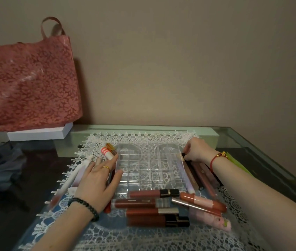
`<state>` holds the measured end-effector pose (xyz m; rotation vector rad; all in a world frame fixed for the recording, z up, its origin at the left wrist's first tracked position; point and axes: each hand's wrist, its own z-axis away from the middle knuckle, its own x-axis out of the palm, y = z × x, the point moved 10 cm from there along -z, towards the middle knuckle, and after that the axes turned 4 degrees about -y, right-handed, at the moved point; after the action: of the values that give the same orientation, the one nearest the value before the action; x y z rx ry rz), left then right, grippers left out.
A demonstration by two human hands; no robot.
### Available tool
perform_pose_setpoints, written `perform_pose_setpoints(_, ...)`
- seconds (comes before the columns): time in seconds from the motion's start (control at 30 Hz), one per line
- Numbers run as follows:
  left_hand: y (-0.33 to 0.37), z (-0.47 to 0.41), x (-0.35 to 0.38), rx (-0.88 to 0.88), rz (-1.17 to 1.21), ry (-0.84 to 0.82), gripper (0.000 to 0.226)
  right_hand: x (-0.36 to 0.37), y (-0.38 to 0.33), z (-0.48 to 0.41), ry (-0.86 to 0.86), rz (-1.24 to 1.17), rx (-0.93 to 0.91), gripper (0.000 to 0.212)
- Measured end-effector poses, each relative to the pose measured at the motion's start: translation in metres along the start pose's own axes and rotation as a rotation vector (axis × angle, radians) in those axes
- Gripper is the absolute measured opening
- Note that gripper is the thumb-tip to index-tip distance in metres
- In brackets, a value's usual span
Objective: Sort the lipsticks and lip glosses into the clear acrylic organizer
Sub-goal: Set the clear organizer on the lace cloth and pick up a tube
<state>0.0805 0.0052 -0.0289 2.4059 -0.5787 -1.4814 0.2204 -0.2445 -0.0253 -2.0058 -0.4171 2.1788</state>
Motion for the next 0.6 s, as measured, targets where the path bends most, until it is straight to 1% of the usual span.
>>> perform_pose_setpoints(0.17,0.000,0.001,-0.002,0.006,0.005,0.019,0.051,0.003,0.000,0.000,-0.071,0.084,0.048,0.031)
perform_pose_setpoints(0.23,-0.001,0.001,-0.001,0.008,0.008,0.021,0.051,0.004,0.002,0.001,-0.082,0.086,0.067,0.036)
perform_pose_setpoints(0.3,-0.001,0.001,0.000,0.008,0.010,0.018,0.050,0.004,0.007,0.002,-0.080,0.048,0.086,0.037)
perform_pose_setpoints(0.37,-0.002,0.001,0.001,0.008,0.015,0.012,0.050,0.004,0.011,0.004,-0.067,-0.046,0.100,0.032)
perform_pose_setpoints(0.43,-0.002,0.001,0.001,0.008,0.009,0.010,0.050,0.000,0.016,0.007,-0.028,-0.165,0.106,0.020)
perform_pose_setpoints(0.47,-0.002,0.001,0.000,0.006,0.001,0.011,0.051,-0.004,0.019,0.009,0.000,-0.235,0.110,0.018)
perform_pose_setpoints(0.57,-0.001,0.002,0.000,0.003,-0.021,0.010,0.052,-0.012,0.030,0.017,0.040,-0.508,0.138,0.032)
perform_pose_setpoints(0.6,0.000,0.002,-0.001,0.000,-0.024,0.009,0.053,-0.015,0.031,0.020,0.046,-0.574,0.132,0.034)
